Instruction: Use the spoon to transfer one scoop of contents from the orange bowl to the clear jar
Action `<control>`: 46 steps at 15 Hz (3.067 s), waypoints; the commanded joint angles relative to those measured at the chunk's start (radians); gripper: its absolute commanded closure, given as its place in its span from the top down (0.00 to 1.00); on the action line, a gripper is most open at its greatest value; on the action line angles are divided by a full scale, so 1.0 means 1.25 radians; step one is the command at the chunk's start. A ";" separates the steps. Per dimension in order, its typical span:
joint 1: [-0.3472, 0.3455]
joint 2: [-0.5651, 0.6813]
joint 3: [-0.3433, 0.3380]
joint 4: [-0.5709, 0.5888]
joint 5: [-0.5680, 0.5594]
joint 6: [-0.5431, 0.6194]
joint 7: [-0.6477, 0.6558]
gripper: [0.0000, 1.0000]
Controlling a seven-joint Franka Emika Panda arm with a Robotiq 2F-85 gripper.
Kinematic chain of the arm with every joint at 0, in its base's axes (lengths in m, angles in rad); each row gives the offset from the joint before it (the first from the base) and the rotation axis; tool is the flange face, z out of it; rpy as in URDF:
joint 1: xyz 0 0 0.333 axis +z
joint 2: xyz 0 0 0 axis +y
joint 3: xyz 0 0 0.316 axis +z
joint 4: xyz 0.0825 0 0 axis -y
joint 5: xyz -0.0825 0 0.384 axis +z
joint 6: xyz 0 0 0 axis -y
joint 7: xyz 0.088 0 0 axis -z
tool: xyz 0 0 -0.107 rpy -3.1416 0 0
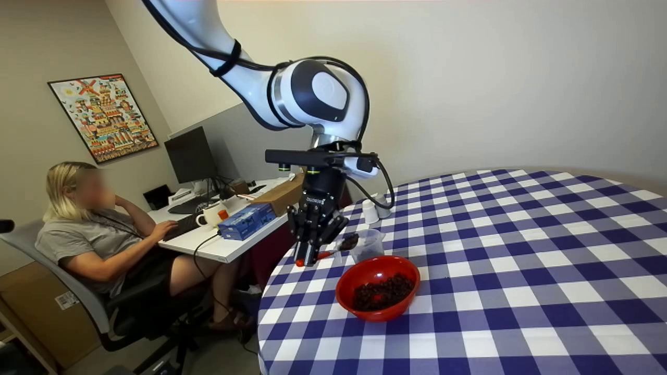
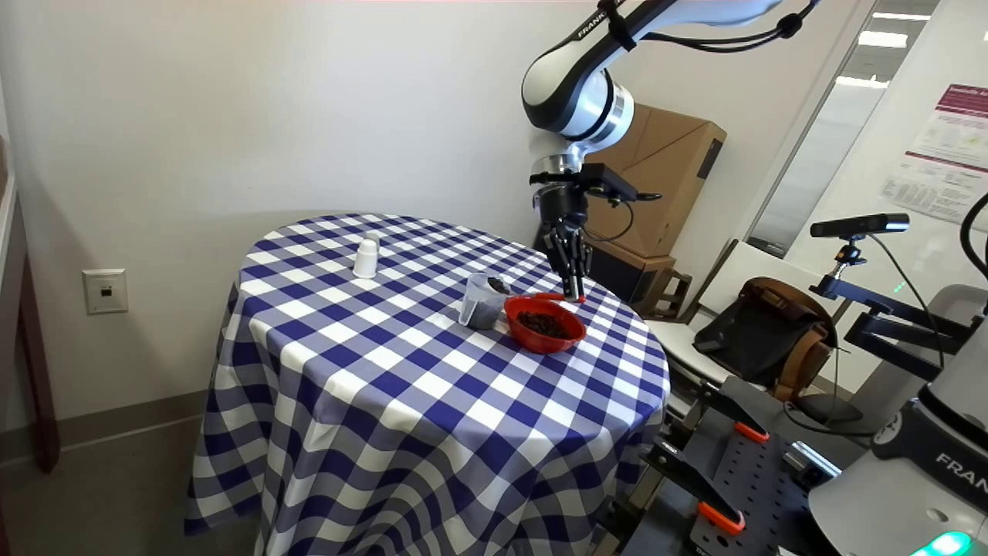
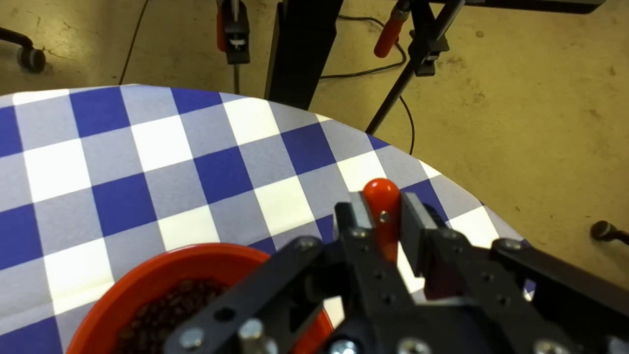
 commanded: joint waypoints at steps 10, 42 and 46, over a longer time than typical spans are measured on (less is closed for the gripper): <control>0.019 0.064 0.000 0.089 -0.003 0.001 0.023 0.07; 0.136 -0.035 -0.042 -0.069 -0.437 0.260 0.133 0.07; 0.141 -0.078 -0.052 -0.126 -0.490 0.287 0.159 0.07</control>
